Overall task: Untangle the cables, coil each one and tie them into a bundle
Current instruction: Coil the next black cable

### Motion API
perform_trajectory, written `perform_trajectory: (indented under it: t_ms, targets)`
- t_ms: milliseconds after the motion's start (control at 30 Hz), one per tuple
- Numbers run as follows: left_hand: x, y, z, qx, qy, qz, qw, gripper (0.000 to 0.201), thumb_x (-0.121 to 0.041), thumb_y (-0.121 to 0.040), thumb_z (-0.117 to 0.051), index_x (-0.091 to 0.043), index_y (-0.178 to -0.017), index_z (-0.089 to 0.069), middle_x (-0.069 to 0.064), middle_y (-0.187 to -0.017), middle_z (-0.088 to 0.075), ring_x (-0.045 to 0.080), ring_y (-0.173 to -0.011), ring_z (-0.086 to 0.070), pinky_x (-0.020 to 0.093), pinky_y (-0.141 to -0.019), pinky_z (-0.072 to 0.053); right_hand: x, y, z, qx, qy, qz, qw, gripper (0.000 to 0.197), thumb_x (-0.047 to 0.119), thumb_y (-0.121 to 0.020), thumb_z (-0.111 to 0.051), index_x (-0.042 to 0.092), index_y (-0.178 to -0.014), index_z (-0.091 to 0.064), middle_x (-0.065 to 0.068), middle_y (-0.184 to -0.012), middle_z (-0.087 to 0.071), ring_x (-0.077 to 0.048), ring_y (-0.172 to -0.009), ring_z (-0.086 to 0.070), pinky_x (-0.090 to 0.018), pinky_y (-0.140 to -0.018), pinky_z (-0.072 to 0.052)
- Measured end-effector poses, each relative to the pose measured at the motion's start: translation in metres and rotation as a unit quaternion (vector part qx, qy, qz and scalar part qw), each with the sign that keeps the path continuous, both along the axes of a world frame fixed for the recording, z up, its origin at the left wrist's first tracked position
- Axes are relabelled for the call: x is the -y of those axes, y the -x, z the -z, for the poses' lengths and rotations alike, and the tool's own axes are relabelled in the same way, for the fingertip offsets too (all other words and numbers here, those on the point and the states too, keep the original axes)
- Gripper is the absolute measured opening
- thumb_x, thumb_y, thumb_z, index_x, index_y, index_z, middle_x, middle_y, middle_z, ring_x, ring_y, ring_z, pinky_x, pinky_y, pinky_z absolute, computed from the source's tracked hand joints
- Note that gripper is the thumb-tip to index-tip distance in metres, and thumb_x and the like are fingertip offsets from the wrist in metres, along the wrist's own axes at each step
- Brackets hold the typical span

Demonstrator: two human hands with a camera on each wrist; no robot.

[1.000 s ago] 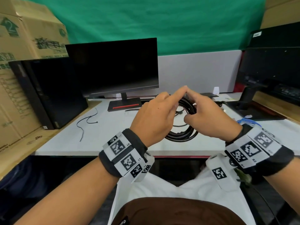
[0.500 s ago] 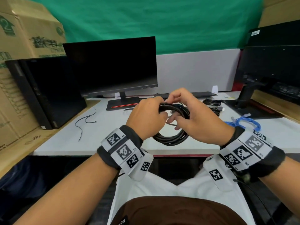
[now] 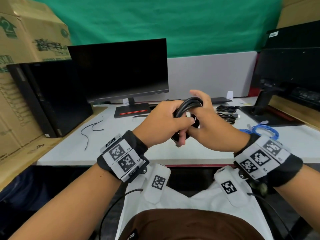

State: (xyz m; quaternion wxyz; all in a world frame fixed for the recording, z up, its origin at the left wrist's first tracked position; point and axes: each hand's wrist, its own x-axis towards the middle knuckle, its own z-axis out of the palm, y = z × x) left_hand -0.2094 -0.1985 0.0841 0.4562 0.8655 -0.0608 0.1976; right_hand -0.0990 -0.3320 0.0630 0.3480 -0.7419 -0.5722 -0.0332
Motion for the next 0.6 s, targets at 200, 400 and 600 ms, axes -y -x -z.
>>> perform_trajectory:
  t_ms: [200, 400, 600]
  targets:
    - [0.002, 0.008, -0.010, -0.083, 0.057, 0.069, 0.993, 0.029, -0.031, -0.092, -0.064, -0.007, -0.081, -0.049, -0.001, -0.049, -0.037, 0.015, -0.038, -0.028, 0.024, -0.040, -0.039, 0.008, -0.004, -0.004, -0.183, -0.012, -0.171, 0.968, 0.014, 0.009, -0.082, -0.071, 0.017, -0.093, -0.068, 0.010, -0.102, -0.058, -0.018, -0.115, -0.048, -0.036, -0.103, -0.044]
    - [-0.008, 0.015, -0.020, -0.135, 0.017, 0.073, 0.988, 0.047, -0.059, -0.091, -0.057, -0.012, -0.083, -0.057, -0.007, -0.049, -0.034, 0.010, -0.037, -0.025, 0.025, -0.040, -0.039, 0.018, -0.008, -0.012, -0.328, 0.100, -0.248, 0.906, 0.016, 0.013, -0.094, -0.055, 0.002, -0.083, -0.055, -0.014, -0.081, -0.051, -0.021, -0.085, -0.049, -0.026, -0.088, -0.041]
    - [-0.011, -0.002, -0.012, 0.014, -0.008, -0.054, 0.998, 0.014, -0.027, -0.099, -0.061, -0.013, -0.096, -0.064, -0.016, -0.047, -0.044, 0.005, -0.038, -0.036, 0.018, -0.039, -0.031, 0.019, -0.003, -0.021, -0.241, 0.062, -0.097, 0.964, 0.038, 0.043, -0.090, -0.064, 0.018, -0.061, -0.063, -0.006, -0.071, -0.062, -0.012, -0.079, -0.055, -0.032, -0.091, -0.046]
